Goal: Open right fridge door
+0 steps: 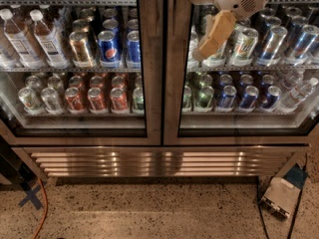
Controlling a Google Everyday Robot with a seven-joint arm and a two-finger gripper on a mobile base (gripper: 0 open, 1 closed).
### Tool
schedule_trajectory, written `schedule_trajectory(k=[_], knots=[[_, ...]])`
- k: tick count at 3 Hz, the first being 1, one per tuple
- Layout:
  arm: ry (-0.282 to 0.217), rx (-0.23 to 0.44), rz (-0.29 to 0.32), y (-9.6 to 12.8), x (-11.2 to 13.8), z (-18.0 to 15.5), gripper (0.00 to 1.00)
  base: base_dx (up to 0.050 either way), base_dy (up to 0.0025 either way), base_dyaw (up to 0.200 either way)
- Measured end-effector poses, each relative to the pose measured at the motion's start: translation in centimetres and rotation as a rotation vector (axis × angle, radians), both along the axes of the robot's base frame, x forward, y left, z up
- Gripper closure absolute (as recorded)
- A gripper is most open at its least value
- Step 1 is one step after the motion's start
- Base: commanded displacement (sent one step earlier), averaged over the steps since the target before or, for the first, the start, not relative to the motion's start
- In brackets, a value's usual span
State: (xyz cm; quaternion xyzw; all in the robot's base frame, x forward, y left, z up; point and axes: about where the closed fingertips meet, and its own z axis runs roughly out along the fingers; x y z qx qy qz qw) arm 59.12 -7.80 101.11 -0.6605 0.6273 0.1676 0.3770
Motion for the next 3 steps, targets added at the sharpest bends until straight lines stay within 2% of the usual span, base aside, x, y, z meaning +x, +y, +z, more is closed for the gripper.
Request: schedule_trajectory(k=[2, 3], knots=[[-0.011, 0.090, 0.067, 2.6, 1.0, 0.6, 0.00, 0.000, 0.00000, 0.000], [-0.008, 0.106, 0.085, 3.0, 1.1, 0.7, 0.00, 0.000, 0.00000, 0.000]])
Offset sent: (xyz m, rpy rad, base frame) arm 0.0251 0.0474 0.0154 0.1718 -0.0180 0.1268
